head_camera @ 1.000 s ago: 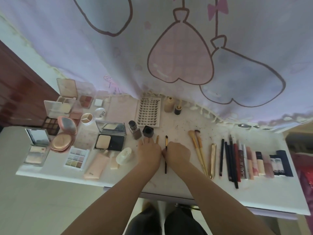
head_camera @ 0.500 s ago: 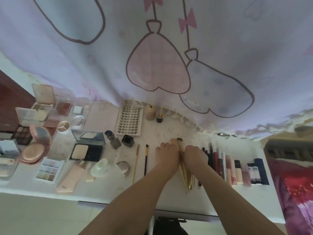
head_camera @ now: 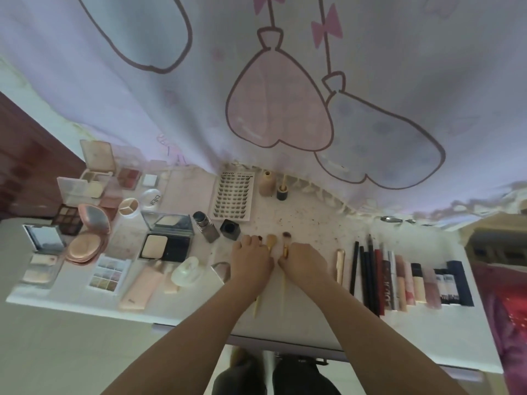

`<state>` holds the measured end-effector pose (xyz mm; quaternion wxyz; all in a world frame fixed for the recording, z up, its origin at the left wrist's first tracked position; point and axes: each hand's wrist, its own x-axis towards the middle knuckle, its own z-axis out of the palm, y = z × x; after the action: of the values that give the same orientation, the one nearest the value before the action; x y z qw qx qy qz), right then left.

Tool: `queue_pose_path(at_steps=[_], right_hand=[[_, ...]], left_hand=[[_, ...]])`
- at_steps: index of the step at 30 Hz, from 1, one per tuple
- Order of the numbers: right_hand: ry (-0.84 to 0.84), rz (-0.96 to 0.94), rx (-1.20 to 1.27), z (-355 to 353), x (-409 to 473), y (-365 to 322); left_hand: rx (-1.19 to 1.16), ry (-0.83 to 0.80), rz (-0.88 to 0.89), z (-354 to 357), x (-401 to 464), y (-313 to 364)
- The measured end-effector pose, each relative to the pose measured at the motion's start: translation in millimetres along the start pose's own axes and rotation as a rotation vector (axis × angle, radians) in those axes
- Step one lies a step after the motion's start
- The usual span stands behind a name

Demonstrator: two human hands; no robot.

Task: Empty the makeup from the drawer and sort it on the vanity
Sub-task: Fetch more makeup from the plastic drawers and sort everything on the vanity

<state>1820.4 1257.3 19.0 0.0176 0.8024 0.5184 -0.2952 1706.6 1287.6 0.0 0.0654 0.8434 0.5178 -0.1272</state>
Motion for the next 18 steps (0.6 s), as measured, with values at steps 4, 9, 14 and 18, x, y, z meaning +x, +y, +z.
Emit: queue_pose_path(at_steps=[4, 9, 14, 18], right_hand=[[0.045, 0.005, 0.013, 10, -1, -9], [0.06, -0.032, 0.019, 16, -3, -8], [0.205, 0.043, 0.024, -21, 1, 38], [0.173, 0.166, 0.006, -52, 4, 84]], left_hand=[[0.0, 0.029, 0.01, 3, -1, -8], [0.015, 0.042, -0.002, 4, -4, -16], [-0.05, 0.148, 0.127, -9, -5, 10], [-0.163, 0.111, 0.275, -13, -11, 76]])
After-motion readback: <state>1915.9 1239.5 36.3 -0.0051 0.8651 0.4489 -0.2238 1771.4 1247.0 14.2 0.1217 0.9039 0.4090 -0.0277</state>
